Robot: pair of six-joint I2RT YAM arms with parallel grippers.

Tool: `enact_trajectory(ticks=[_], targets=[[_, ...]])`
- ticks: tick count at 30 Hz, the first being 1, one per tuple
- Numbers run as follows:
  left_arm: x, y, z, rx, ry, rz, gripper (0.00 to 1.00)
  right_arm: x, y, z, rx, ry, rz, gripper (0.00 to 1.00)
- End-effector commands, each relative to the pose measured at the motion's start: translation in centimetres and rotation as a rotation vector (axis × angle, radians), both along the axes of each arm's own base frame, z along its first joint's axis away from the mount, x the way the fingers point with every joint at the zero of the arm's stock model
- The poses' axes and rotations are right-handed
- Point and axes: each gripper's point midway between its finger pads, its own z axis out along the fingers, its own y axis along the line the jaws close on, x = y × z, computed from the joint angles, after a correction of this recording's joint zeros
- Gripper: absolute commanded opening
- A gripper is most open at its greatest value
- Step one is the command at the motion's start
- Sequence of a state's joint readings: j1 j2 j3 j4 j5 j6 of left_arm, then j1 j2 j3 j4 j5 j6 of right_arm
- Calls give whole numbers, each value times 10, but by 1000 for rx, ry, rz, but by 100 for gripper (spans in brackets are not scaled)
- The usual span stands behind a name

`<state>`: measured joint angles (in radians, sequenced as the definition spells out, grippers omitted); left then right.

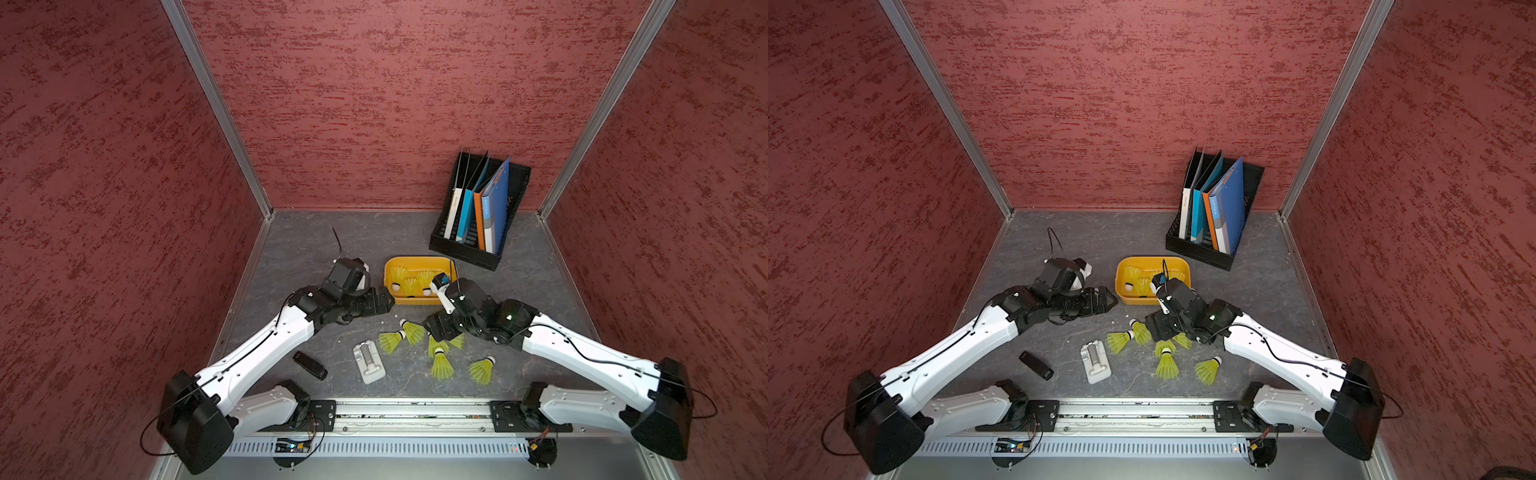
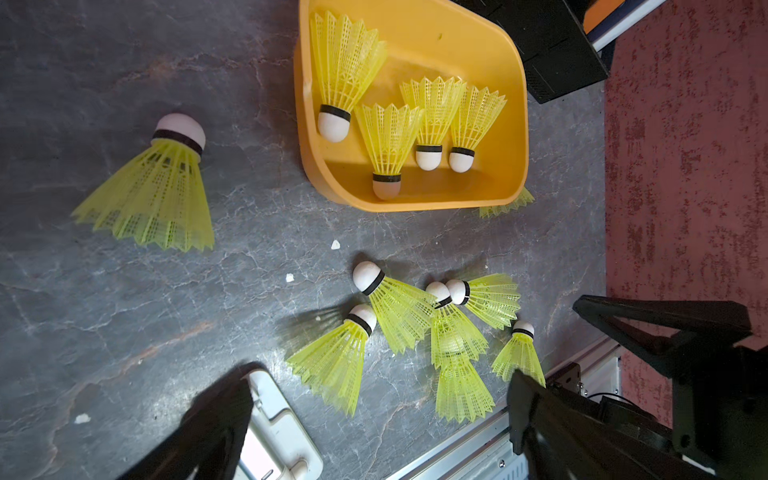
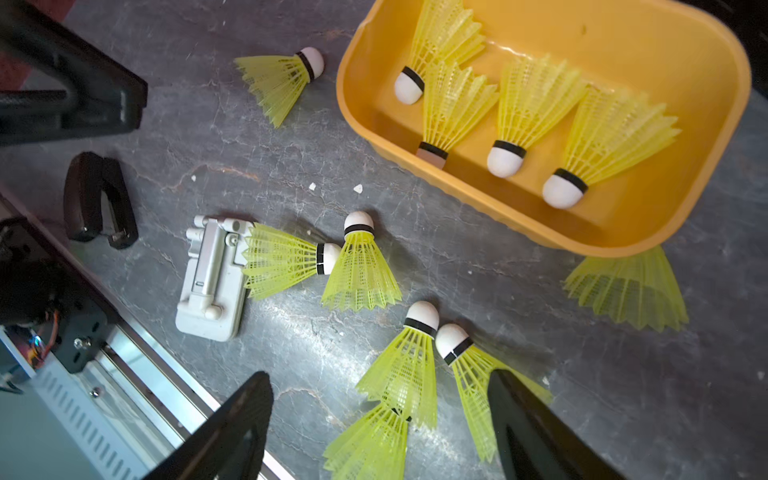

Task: Put the shuttlecocks into the storage box
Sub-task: Pick up the shuttlecock at the center of the board.

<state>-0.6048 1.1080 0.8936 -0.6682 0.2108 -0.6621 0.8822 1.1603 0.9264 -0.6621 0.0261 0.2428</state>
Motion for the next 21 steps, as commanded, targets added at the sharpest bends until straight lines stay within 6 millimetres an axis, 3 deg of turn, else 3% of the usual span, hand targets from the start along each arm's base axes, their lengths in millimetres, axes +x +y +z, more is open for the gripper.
enact_trajectory(ticks=[1,14,21], targets=[[-7,1,4,-65,6,35,100,1,16,19,-4,-154,206,85],[-41,22,-3,-69,45,80,100,-29,31,5,-62,-351,685,87],[-63,26,-8,-97,60,85,100,-24,48,-5,-100,-408,832,96]])
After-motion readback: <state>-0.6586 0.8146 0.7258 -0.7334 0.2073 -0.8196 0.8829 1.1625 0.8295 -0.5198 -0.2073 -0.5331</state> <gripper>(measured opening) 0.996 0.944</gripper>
